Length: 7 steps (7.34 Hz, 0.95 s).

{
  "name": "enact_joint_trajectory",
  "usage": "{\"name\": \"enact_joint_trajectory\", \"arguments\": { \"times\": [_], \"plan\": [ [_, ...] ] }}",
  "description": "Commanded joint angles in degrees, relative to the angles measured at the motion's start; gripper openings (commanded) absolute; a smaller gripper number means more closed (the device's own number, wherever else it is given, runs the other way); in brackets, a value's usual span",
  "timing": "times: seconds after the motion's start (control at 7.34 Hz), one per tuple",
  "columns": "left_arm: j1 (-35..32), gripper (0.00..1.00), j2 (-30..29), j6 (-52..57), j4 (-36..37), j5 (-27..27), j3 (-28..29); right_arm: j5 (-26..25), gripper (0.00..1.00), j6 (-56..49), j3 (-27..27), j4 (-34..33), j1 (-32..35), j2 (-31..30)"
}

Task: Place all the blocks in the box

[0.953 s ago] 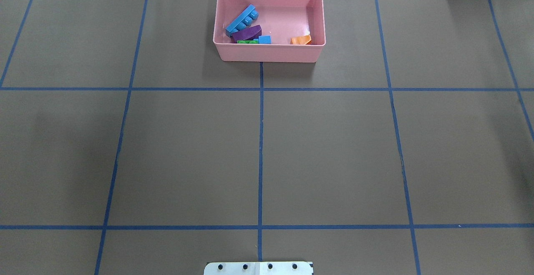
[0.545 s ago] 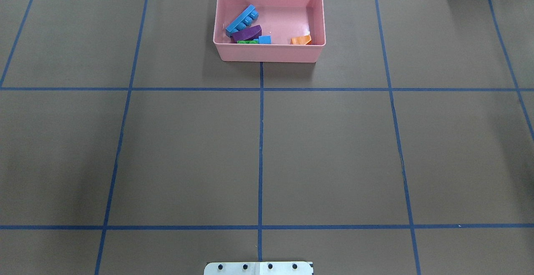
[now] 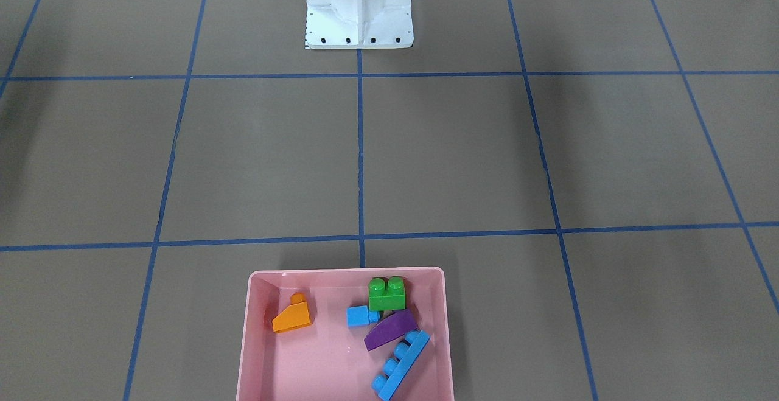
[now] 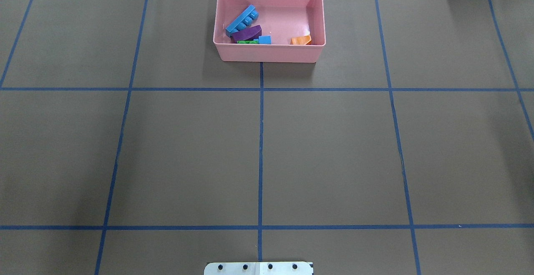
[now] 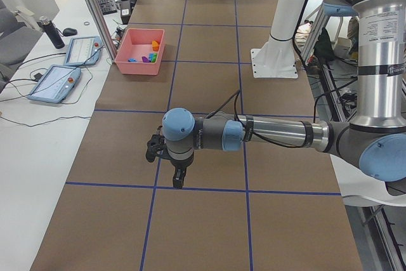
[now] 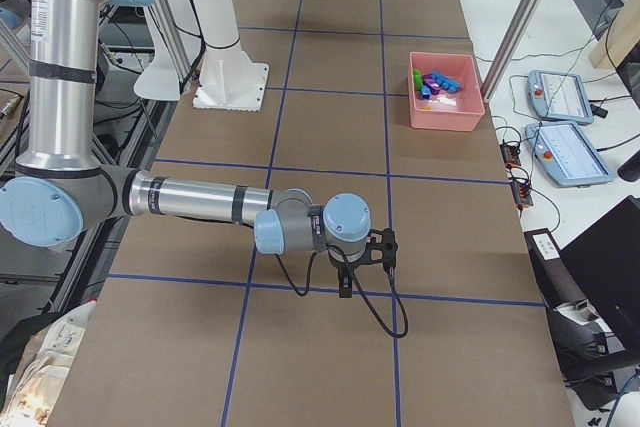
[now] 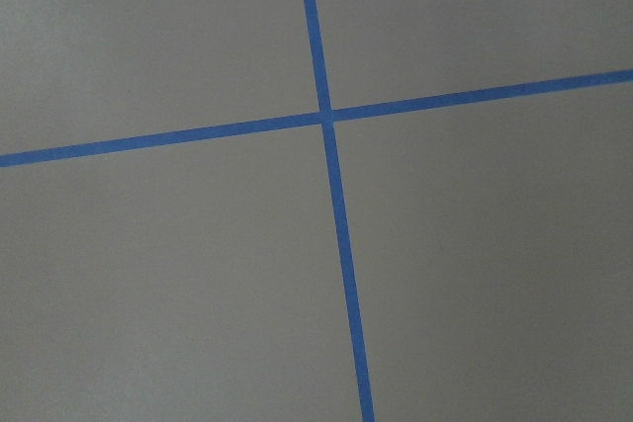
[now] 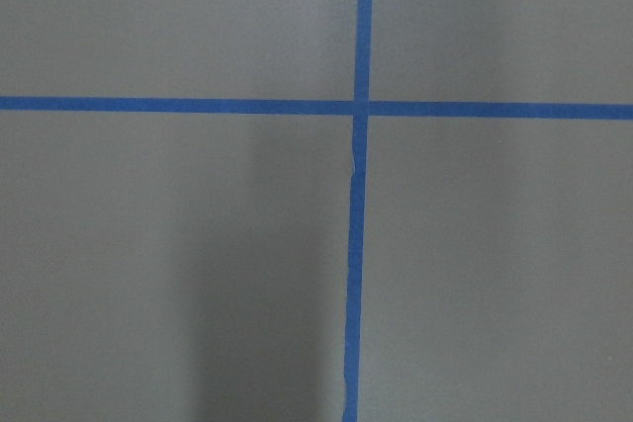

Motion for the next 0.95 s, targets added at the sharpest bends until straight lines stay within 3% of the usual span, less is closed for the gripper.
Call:
{"name": "enact_joint_trajectory", "arguments": {
  "times": [0.0, 0.14, 0.41, 0.82],
  "plan": [
    [0.2, 1.0, -0.1, -2.87, 0.22, 0.09, 0.2, -2.7, 1.0, -5.33, 0.17, -0.77, -0.96, 0.08],
    [0.29, 1.0, -0.1, -4.53, 0.04, 0.79, 0.2, -4.11, 1.0, -7.79, 0.26, -1.74, -1.05, 0.35],
    [0.37, 1.0, -0.1, -4.9, 0.21, 1.15, 0.2, -5.0, 1.0, -8.17, 6.11, -13.89, -0.61, 1.74],
    [0.37, 1.0, -0.01, -5.08, 0.04, 0.88, 0.2, -7.55, 1.0, -10.98, 7.82, -15.63, 1.76, 1.14]
  ]
}}
